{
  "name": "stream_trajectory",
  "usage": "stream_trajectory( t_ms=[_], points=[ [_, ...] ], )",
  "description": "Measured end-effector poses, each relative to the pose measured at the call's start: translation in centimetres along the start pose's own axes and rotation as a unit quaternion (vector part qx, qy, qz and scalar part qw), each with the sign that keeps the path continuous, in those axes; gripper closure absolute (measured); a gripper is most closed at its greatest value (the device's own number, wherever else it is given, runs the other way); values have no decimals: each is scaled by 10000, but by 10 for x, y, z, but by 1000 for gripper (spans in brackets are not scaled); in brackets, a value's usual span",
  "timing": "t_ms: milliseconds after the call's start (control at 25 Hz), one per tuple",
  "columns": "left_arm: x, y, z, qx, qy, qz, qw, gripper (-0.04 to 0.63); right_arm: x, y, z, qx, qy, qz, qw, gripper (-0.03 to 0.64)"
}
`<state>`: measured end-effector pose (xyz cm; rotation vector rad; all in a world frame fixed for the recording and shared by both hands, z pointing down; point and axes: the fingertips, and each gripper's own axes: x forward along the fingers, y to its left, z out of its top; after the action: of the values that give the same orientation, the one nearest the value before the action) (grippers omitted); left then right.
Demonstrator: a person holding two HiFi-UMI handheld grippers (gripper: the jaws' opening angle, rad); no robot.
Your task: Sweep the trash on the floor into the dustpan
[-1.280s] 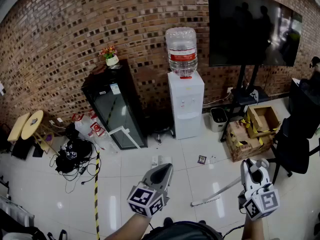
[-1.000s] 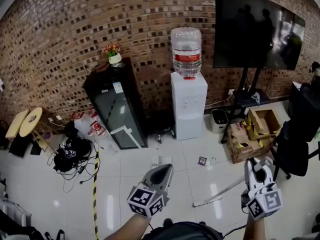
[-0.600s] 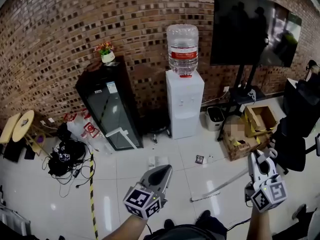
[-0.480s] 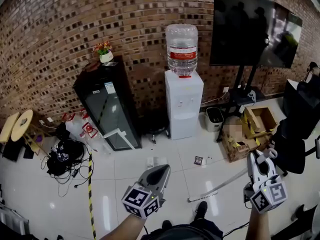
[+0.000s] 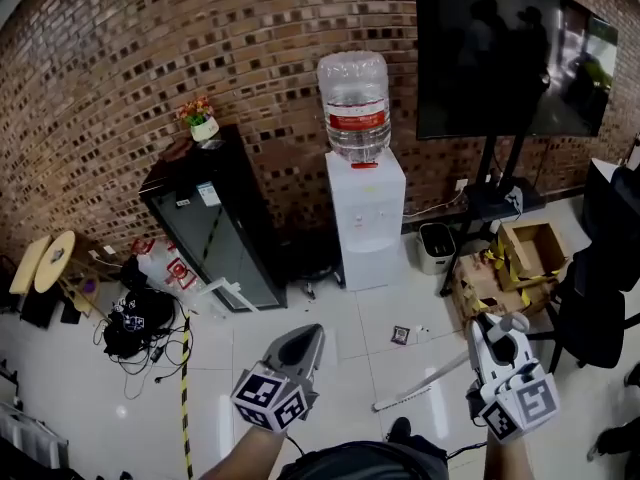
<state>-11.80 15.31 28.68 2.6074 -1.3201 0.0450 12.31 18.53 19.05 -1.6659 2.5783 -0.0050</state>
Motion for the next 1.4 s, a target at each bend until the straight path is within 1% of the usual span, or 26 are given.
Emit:
stream_trajectory(
  t_ms=[120,240,400,520,600,680,760,840,920,1040,1120,1200,1320,1400],
  points=[
    [35,-17,8,79,-32,87,9999,591,7,-40,-8,119,10,78,9999,546],
    [68,-33,7,73,-44,186,9998,591,13,-74,-16,135,41,228,9996,546],
    [110,-38,1,58,39,380,9993,591,32,-113,-26,124,78,459,9988,546],
    [136,-39,-4,34,137,426,9990,591,44,-132,-29,-4,-125,850,9963,546],
    [146,-37,-16,-27,290,433,9986,591,49,-143,-34,-88,-266,974,9949,546],
    [155,-26,-24,-133,374,506,9979,591,58,-156,-43,-124,-269,930,9952,546],
    [170,-12,-23,-249,325,554,9976,592,72,-169,-50,-122,-205,925,9954,546],
    [188,-5,-18,-271,242,427,9984,591,85,-185,-50,-169,-282,858,9958,546],
    [201,5,-11,-207,199,270,9992,591,98,-194,-46,-180,-374,761,9962,546],
    [218,34,1,-151,137,171,9996,592,126,-191,-37,-150,-459,848,9952,546],
    [232,54,-3,-213,182,106,9996,592,147,-194,-34,-197,-505,880,9946,548],
    [244,74,-10,-270,256,65,9993,592,170,-197,-32,-151,-658,837,9942,548],
    [262,106,-18,-251,358,117,9990,592,200,-211,-53,-114,-597,752,9953,548],
    [273,116,-23,-284,424,160,9986,592,217,-220,-65,-95,-536,736,9958,548]
  ],
)
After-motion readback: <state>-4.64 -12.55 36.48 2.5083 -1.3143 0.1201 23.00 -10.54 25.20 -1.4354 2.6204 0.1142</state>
